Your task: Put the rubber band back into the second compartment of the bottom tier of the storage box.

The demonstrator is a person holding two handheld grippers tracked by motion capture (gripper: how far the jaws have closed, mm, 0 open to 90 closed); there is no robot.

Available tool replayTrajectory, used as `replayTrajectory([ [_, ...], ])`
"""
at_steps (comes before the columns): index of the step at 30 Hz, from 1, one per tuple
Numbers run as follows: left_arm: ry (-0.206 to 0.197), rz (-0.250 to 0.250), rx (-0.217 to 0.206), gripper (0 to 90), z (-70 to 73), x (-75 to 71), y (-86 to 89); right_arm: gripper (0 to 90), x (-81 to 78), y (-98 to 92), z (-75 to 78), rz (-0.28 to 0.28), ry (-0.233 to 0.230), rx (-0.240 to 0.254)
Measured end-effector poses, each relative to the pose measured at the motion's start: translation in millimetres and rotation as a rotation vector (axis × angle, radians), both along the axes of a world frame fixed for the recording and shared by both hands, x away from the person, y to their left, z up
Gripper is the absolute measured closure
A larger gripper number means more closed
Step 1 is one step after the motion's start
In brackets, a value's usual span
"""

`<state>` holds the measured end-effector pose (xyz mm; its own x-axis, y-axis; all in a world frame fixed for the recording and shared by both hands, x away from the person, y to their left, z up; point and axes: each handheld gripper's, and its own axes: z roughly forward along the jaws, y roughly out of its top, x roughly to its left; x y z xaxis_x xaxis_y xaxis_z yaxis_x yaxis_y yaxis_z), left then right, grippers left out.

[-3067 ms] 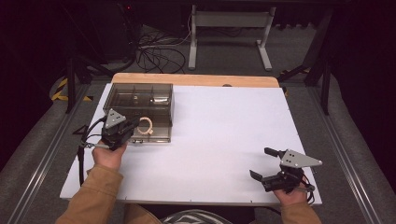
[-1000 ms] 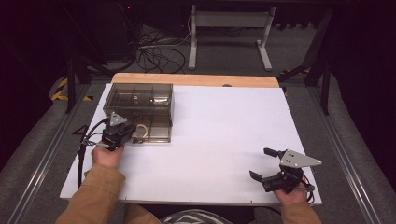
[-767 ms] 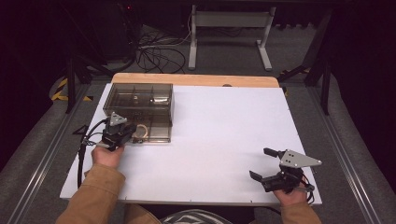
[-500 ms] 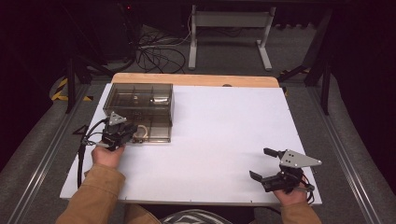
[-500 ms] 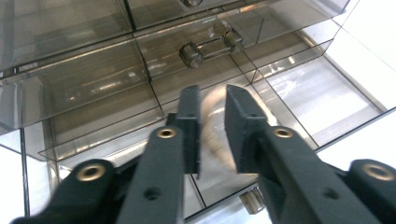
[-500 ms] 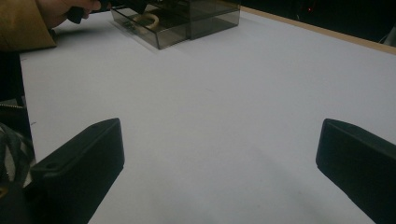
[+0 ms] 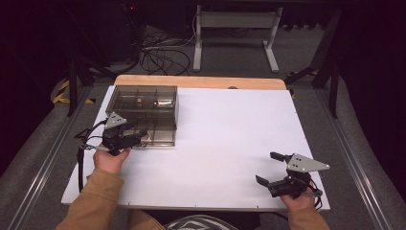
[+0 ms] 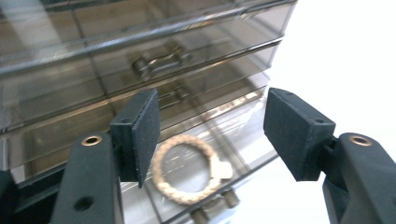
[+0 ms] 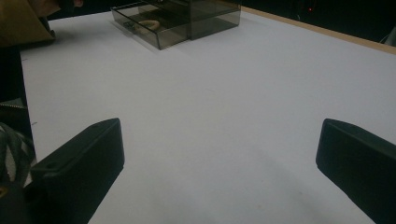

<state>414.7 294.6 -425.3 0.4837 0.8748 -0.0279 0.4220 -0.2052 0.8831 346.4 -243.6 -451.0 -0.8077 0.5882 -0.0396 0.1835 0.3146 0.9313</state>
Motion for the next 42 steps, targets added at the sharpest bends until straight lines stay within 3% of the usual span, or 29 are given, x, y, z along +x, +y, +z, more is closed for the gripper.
replayTrajectory([
  [14, -0.039, -0.058, 0.003, 23.2, 10.3, -14.3, -5.2, 1.7, 0.1, 1.1, -0.2, 0.004, 0.001, 0.000],
  [23, -0.078, -0.148, -0.028, 13.9, 15.4, -33.6, -5.7, 1.6, -0.3, 1.8, 0.0, 0.016, 0.002, 0.001],
  [27, -0.084, -0.180, -0.059, 12.1, 14.6, -42.9, -3.9, 1.6, -0.5, 1.9, 0.2, 0.018, 0.001, 0.002],
  [35, -0.122, -0.222, -0.030, 9.1, 8.1, -64.3, 0.5, 1.4, -1.0, 3.4, 0.4, 0.026, 0.001, -0.001],
  [42, -0.141, -0.240, -0.055, 6.6, -5.1, -80.1, 7.7, 1.4, -1.2, 4.8, 0.2, 0.034, 0.002, 0.002],
])
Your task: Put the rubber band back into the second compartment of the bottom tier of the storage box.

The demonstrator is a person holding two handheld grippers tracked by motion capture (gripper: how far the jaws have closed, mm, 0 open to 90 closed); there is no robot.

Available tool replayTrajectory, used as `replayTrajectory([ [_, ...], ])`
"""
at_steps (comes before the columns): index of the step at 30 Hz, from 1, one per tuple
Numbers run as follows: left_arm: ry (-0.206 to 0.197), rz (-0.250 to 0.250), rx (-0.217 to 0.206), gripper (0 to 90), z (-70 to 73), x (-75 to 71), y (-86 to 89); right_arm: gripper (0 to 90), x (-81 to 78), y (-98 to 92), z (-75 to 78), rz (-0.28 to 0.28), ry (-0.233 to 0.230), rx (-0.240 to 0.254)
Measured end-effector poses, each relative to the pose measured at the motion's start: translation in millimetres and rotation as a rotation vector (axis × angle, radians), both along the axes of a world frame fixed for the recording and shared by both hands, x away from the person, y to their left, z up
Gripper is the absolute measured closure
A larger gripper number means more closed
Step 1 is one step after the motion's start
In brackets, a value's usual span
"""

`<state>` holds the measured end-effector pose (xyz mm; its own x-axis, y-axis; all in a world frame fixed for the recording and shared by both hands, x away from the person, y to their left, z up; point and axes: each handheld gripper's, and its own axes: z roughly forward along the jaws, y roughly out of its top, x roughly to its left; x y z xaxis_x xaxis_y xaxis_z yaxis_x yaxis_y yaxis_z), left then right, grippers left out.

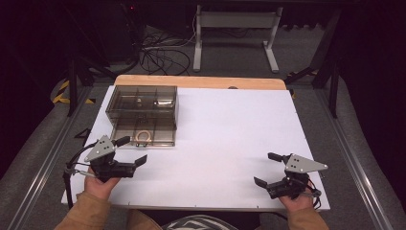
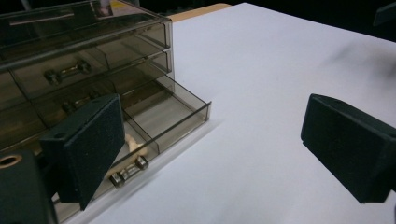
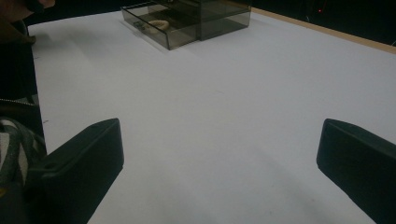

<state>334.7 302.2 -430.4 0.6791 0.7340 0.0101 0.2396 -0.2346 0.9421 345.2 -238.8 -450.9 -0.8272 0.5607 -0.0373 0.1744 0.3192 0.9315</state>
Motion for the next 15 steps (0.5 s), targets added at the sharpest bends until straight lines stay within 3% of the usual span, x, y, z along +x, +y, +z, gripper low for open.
replayTrajectory([
  [4, -0.015, 0.004, -0.021, 5.2, -9.5, -7.5, 5.9, 1.4, -0.1, 1.0, -0.2, 0.003, 0.001, -0.007],
  [7, -0.027, 0.013, -0.005, 4.3, -19.0, -12.5, 9.3, 1.3, -0.1, 1.9, -0.4, 0.007, 0.003, -0.009],
  [10, -0.012, 0.017, 0.012, 3.9, -27.9, -15.0, 12.0, 1.3, 0.0, 3.0, -0.9, 0.009, 0.010, -0.011],
  [15, 0.036, 0.027, -0.054, 3.5, -30.6, -13.4, 18.2, 0.9, 0.3, 3.6, -1.4, 0.010, 0.015, -0.011],
])
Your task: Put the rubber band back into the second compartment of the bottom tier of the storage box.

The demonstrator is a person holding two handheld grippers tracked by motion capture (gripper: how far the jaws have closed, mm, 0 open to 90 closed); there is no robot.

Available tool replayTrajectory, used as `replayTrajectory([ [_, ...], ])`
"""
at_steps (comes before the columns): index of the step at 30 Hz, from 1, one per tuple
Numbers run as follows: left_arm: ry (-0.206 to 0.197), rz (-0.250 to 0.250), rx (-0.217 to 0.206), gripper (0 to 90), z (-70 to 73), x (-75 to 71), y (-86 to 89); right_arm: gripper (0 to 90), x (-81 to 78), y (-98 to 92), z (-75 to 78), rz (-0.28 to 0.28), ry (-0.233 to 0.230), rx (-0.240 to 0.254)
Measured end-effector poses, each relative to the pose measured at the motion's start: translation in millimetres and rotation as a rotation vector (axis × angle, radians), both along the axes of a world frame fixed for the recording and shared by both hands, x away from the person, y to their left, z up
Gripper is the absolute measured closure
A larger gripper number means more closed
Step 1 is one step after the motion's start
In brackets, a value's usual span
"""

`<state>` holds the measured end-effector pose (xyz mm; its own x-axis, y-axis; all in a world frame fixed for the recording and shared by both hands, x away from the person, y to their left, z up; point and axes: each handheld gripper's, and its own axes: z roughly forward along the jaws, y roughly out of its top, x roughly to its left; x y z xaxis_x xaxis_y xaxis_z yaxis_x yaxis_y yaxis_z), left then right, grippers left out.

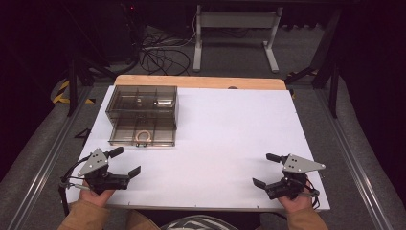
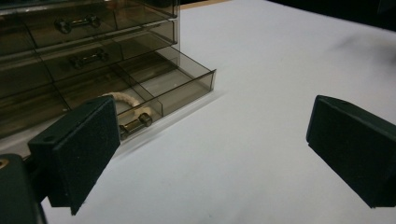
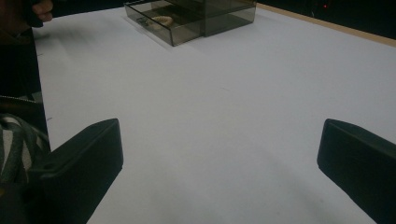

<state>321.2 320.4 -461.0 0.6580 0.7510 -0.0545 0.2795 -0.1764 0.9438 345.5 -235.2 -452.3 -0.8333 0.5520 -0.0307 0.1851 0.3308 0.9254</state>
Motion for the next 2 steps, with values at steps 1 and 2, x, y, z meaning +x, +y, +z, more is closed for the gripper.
replayTrajectory([
  [1, 0.007, 0.006, -0.002, 3.4, -0.4, 0.4, 0.3, 0.9, 0.0, 0.0, 0.0, 0.000, -0.001, -0.003],
  [2, 0.010, 0.008, 0.000, 3.4, -0.6, 1.1, 1.2, 0.8, -0.1, 0.1, 0.0, 0.000, -0.001, -0.003],
])
